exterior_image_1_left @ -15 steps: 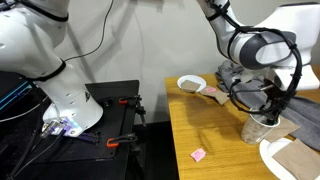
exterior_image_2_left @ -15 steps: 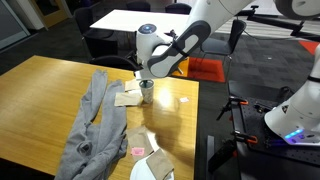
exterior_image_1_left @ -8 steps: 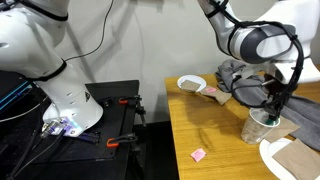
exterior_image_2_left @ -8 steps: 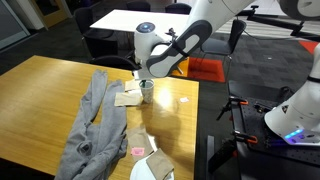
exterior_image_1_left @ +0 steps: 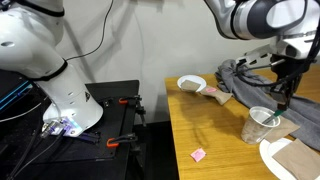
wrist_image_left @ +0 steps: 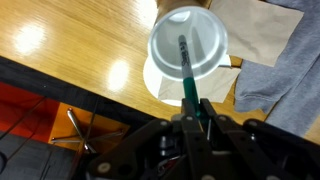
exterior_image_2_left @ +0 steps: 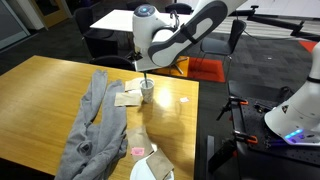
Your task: Pick the pen from the cup and put it on the table
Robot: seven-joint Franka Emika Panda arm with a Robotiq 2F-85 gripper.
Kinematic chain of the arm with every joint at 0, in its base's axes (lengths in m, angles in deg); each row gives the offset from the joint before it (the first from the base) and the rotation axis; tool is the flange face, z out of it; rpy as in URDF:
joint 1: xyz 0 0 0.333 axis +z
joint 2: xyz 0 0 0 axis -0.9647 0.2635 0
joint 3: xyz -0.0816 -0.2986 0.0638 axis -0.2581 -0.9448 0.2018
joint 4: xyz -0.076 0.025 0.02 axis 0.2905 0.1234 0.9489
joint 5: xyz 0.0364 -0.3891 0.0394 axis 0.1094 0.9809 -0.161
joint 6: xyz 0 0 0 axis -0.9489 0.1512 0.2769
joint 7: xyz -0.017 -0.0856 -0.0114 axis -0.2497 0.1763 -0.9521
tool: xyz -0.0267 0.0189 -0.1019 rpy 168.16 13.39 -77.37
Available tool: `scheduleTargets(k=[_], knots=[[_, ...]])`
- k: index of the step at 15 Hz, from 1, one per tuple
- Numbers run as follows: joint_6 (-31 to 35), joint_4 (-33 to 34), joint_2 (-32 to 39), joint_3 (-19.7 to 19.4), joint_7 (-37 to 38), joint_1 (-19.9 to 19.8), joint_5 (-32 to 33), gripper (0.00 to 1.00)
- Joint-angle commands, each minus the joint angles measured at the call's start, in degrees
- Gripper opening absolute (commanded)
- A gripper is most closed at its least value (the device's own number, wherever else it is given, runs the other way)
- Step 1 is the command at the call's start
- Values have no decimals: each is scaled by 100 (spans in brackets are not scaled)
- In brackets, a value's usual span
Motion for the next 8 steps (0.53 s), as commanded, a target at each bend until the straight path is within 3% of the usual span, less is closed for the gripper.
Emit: scheduleTargets(k=[1,8], knots=[[-457,-451,-806,-109,157,118,520,3],[-1121,-715,-1845,342,-227,-233,1049,3]])
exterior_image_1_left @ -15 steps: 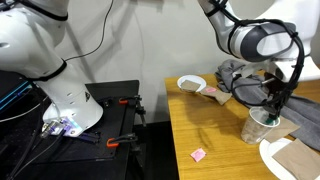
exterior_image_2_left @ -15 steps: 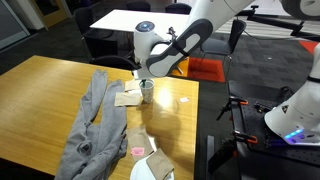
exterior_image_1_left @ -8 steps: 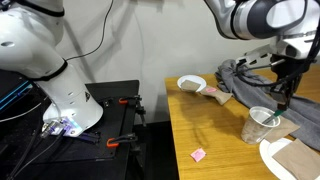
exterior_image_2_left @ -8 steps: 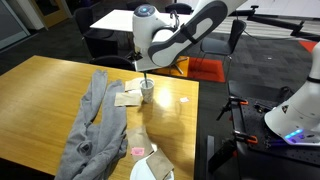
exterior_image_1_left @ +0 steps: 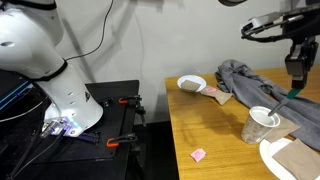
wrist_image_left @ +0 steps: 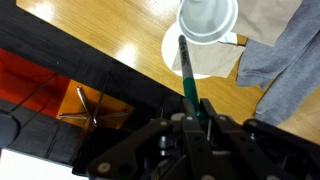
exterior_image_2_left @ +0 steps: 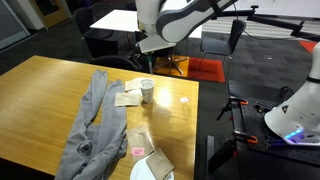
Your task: Pick the pen from the cup and put it on the table
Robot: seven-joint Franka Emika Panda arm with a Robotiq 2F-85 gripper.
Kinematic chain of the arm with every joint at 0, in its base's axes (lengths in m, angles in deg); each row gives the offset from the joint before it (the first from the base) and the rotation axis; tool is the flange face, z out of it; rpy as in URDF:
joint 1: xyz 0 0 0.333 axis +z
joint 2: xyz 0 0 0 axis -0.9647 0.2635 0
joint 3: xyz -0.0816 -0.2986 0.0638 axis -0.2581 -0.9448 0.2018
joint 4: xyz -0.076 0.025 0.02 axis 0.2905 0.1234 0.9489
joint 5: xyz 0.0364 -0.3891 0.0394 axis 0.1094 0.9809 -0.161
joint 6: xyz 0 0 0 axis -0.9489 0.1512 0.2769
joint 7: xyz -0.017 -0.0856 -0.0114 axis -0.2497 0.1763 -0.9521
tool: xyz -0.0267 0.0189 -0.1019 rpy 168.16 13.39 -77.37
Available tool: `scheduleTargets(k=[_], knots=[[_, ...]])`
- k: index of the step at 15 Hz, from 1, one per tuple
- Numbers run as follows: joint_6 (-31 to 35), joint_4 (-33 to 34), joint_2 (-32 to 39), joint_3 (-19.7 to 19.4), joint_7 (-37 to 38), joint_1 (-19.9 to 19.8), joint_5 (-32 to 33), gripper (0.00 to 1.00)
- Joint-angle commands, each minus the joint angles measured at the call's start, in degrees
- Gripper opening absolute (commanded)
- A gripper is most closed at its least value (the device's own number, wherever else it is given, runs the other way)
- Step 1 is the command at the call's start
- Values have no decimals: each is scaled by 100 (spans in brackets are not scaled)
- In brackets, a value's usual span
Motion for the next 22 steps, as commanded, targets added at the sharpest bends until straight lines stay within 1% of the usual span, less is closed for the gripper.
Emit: scheduleTargets(k=[1,5,9,13,17,20,22], knots=[[-294,-391,-679,388,-254,-276,142,3],[-279,-663,-963,770,-733,-596,-161,3],[11,-1258,-1182,985,-867,-859,-628,3],[407,-1946,-1331,1120,-890,-1074,-1405,3],[883,-2487,-1364,1218,-1123,-1209,-2244,3],[1017,-2688,-1280,1331,-1562,-1294,-2996,3],[942,-2717,-1173,1412,-1949,-1365,-3516,3]])
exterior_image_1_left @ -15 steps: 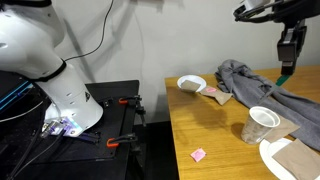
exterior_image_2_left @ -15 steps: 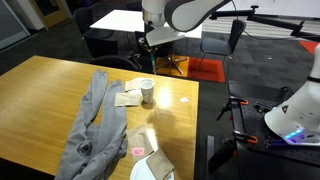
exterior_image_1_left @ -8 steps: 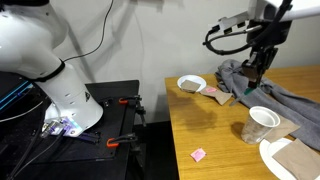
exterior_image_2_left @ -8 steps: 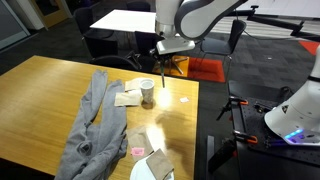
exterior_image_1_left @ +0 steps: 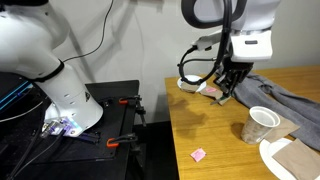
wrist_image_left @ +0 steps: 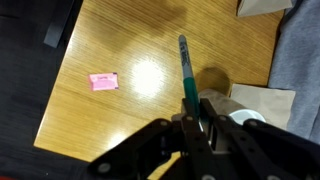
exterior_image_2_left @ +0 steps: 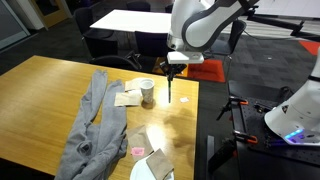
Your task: Pick the pen from the cup and put it on the table
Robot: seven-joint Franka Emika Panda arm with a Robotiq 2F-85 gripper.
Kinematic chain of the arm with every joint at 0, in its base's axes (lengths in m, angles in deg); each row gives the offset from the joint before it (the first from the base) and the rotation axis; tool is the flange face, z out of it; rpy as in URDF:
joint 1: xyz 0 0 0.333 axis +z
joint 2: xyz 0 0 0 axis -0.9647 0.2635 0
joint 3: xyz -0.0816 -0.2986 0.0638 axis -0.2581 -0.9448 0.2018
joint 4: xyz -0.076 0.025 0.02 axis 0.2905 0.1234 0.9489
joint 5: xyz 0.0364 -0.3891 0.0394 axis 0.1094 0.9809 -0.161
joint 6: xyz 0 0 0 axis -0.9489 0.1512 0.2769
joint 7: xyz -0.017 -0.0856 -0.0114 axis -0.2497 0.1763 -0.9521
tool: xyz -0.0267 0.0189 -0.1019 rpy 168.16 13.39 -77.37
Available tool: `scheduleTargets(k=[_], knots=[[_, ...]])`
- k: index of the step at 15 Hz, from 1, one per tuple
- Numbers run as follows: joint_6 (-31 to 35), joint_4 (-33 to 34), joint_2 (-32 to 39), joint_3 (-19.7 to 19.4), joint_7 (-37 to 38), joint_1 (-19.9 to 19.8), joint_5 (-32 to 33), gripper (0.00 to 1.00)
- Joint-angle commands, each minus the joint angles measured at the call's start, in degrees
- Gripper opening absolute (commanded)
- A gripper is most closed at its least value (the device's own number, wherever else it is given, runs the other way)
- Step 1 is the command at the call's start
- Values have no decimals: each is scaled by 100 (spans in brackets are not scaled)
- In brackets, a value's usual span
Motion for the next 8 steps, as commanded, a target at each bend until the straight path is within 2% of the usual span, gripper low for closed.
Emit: scheduleTargets(k=[1,4,8], knots=[[-2,-195,-9,224,-683,-216,-879,3],[-6,-153,219,268,-1143,-289,-1444,3],[143,-75,556,291,-1543,-348,-1893,3]])
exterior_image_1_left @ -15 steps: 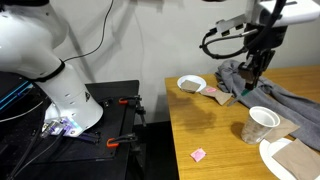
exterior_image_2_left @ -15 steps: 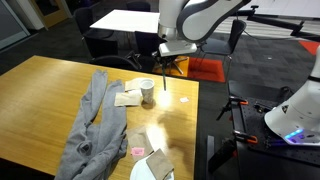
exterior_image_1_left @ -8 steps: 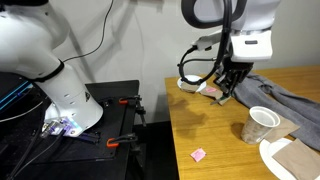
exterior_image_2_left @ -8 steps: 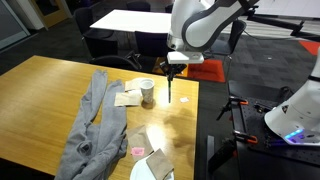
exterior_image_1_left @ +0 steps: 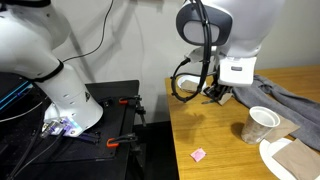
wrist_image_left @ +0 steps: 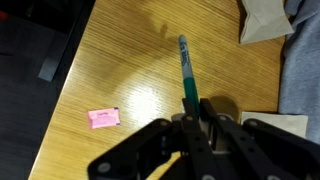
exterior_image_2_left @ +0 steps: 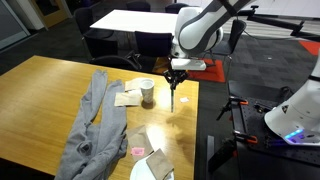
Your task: Pick the pen from the cup and put it on the table
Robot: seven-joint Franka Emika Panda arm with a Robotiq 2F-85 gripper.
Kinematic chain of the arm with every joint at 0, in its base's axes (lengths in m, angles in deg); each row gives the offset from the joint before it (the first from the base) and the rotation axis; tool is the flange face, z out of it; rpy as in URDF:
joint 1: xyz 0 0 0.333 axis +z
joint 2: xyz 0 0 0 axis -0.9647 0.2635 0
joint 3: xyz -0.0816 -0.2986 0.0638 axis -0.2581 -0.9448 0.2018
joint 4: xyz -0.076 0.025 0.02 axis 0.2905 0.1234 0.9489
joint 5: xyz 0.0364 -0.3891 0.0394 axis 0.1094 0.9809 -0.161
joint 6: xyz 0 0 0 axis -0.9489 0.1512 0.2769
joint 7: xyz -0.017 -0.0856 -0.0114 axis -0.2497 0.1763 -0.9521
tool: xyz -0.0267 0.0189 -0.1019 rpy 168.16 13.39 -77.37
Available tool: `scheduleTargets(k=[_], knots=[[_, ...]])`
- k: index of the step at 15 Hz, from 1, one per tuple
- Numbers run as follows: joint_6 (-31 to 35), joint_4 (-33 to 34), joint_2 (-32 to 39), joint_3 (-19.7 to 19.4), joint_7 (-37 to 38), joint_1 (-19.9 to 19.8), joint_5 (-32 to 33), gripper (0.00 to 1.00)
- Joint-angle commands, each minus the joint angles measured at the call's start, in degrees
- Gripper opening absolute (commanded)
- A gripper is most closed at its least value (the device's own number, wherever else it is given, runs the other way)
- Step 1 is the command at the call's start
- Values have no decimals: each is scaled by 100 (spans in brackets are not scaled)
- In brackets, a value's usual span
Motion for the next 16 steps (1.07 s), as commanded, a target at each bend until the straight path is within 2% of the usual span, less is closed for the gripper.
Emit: scheduleTargets(k=[1,10,16], knots=[[141,108,290,118,-444,-150,-396,3],[669,456,1177,388,-1302,-303,-1064,3],[664,652,1650,439,-1436,-332,-1093,3]])
